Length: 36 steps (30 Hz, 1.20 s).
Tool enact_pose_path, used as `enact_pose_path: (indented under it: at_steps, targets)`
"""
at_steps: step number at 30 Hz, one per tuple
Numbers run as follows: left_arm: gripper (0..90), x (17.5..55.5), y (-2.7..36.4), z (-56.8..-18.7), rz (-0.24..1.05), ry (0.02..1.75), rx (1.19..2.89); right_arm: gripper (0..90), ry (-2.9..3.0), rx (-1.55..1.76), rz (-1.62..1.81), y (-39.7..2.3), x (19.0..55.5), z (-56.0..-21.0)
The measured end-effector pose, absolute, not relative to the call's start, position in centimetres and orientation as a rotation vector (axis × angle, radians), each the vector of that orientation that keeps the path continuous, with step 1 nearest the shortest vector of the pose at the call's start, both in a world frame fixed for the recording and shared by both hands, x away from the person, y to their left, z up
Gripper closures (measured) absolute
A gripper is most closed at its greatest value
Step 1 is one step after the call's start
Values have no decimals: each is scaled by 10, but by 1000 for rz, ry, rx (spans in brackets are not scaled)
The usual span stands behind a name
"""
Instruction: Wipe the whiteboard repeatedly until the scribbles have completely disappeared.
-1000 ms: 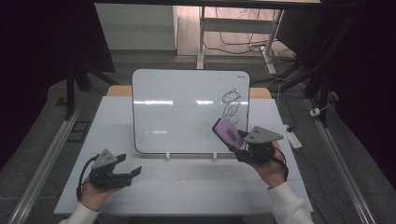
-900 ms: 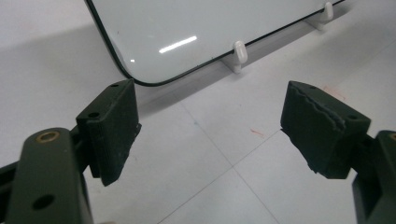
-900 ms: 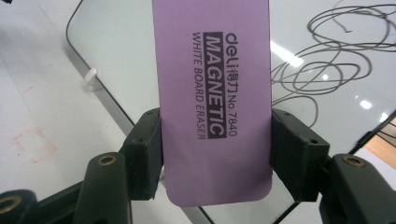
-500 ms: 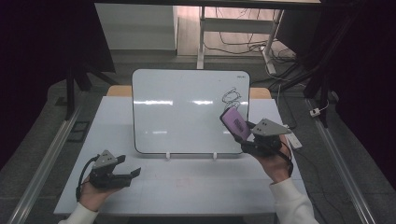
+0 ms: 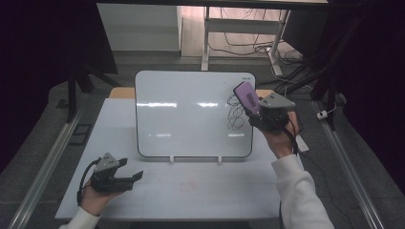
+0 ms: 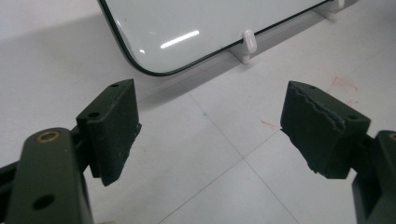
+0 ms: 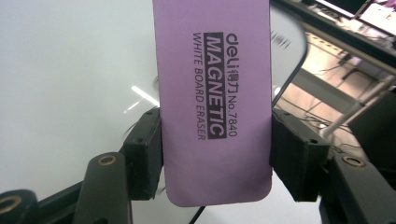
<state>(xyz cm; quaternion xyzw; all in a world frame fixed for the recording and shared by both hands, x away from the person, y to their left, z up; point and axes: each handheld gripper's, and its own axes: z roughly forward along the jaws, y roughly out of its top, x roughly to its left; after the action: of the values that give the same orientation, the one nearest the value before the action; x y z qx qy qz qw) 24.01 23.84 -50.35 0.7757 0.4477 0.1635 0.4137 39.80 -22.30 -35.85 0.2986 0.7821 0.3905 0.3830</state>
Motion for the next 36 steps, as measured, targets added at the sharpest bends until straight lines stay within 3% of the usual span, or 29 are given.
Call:
enact_pose_path:
  at_steps: [11,20,28,36]
  targets:
    - [206,240,240,-504,413,1122,1951,398,2000,790,828,-202,438,-358]
    - [206,240,237,-505,413,1117,1961,398,2034,636,655,-169,425,-380]
    - [205,241,237,-505,411,1118,1963,398,1982,773,768,-183,451,-349]
    - [205,240,238,-506,409,1116,1965,399,2058,597,682,-158,421,-386]
